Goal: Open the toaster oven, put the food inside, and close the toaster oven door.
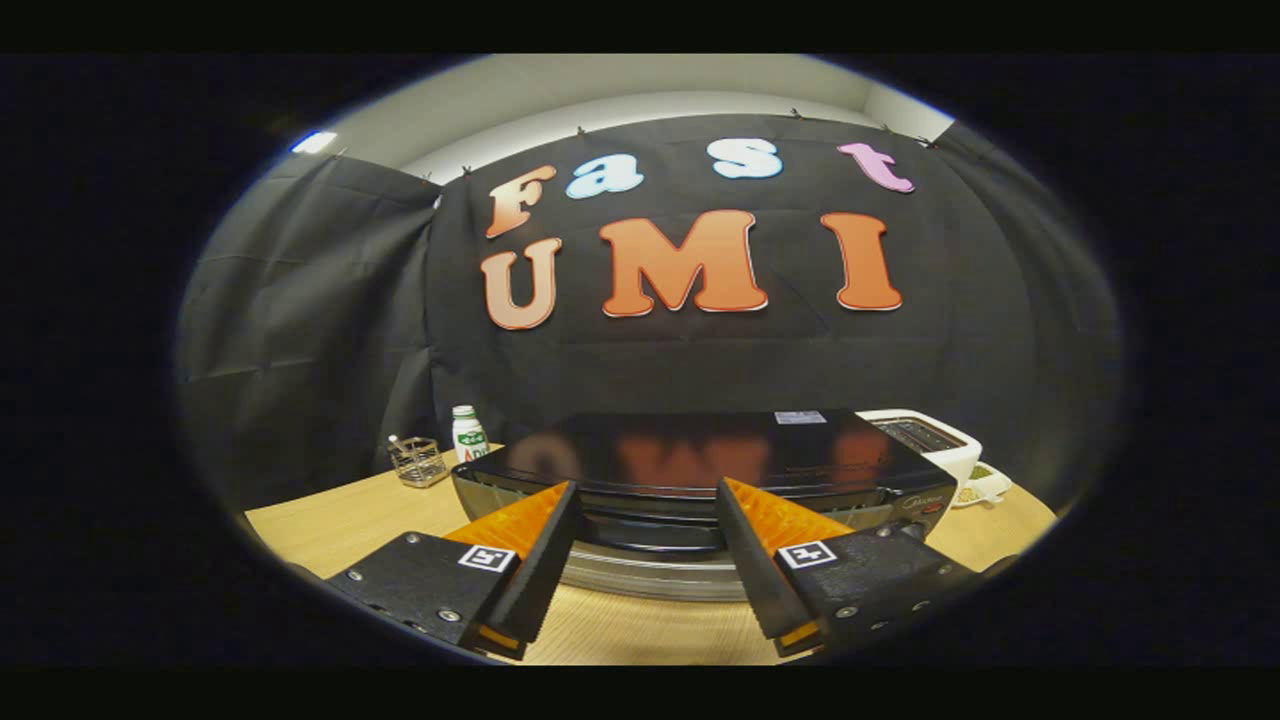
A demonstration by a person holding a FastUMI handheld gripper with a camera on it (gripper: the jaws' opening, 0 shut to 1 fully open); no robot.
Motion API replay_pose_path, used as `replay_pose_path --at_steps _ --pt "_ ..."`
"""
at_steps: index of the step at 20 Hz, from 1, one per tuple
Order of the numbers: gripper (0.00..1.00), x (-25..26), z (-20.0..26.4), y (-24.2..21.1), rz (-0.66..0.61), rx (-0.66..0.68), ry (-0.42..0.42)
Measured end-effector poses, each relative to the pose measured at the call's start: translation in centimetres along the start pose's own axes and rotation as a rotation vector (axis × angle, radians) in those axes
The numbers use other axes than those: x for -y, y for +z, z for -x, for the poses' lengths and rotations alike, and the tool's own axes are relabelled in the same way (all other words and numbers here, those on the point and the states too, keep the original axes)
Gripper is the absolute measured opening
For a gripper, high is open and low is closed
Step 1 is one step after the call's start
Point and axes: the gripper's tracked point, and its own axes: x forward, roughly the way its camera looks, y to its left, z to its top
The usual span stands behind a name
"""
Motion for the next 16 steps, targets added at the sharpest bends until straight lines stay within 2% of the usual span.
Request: replay_pose_path --at_steps 5,10,16 --pt "0.75 -0.9 4.3 -1.7 0.020 -0.040 0.043" --pt "0.75 -1.7 7.6 -5.3 -0.078 -0.153 0.090" --pt "0.75 -0.5 8.5 -9.5 -0.089 -0.238 0.049"
